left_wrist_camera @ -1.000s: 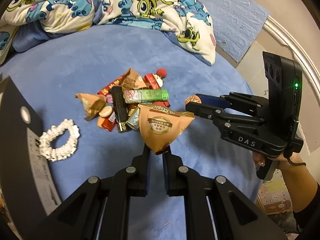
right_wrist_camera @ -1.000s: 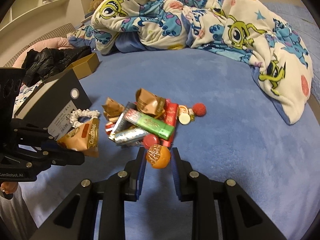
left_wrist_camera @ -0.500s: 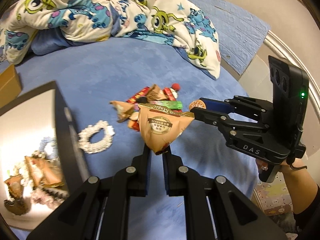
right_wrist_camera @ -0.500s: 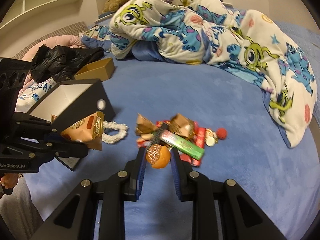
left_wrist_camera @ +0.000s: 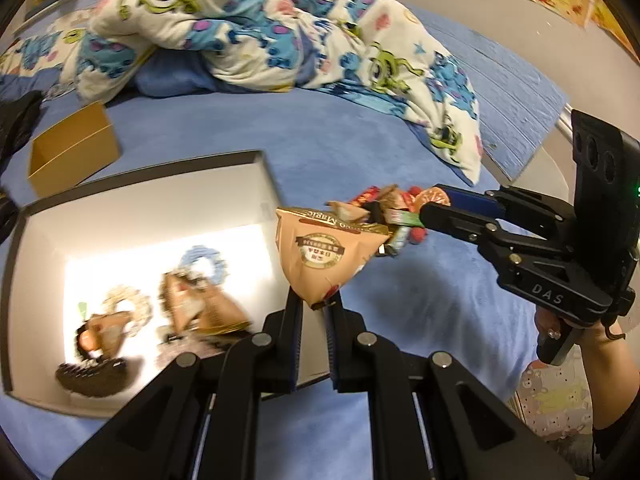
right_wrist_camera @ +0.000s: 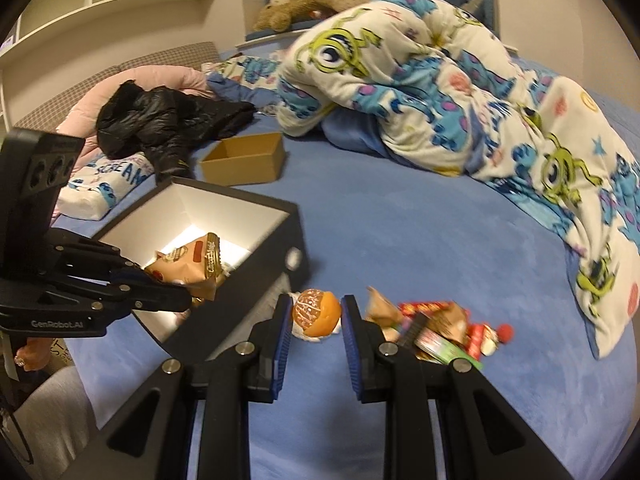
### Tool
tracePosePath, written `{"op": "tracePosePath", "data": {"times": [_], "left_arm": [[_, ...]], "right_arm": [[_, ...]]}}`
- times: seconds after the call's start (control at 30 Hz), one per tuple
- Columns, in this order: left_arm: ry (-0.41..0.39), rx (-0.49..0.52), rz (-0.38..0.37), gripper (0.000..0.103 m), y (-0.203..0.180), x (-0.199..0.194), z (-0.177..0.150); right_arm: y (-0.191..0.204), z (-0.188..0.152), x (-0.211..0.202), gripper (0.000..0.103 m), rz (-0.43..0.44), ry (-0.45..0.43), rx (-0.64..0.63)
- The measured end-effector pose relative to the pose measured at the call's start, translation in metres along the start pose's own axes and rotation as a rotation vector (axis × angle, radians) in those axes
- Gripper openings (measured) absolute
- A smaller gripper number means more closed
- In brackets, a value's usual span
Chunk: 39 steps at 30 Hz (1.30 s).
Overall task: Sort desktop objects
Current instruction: 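Carry the packet and candy into the shoebox and open both grippers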
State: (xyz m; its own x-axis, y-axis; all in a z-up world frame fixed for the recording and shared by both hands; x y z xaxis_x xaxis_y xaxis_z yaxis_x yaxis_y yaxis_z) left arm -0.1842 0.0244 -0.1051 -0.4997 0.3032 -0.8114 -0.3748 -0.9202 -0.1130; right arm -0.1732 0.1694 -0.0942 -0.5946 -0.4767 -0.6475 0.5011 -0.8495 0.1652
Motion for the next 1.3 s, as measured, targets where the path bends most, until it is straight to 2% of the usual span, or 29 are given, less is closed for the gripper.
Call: {"op": "tracePosePath", "data": {"times": [0.2, 0.73, 1.0, 1.3], "left_arm": [[-0.010, -0.052, 0.035, 0.011, 0.047, -0.018, -0.011], [-0.021, -0.133, 0.082, 0.011, 0.129, -0.033, -0.034], [-0.001, -0.160, 0.098, 0.011, 0.161, -0.026, -0.043], [0.029, -0.159, 0.105, 0.011, 0.175, -0.014, -0.044]], "right_arm": [[0.037, 0.020, 0.015, 0.025, 0.030, -0.004, -0.035], [0.122, 0.053, 0.066, 0.025, 0.096, 0.016, -0.108], [0.142, 0.054, 0.092, 0.025, 0.111, 0.040, -0.116], [0.152, 0.048, 0.115, 0.025, 0.114, 0.075, -0.115]]}}
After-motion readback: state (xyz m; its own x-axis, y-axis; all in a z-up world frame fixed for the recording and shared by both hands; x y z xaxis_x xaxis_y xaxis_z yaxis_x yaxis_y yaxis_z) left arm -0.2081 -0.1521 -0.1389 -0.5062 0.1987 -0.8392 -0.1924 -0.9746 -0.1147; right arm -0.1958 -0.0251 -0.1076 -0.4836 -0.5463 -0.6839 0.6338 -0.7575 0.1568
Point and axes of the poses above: each gripper's, at about its wrist camera, not at the fingertips, and x roughly the way its jaws point, y to its left, z to its top, the point moved 5 cm from there along x, roughly the way its jaws point, and after that the axes turned 9 degrees about z, right-handed, at the moved point
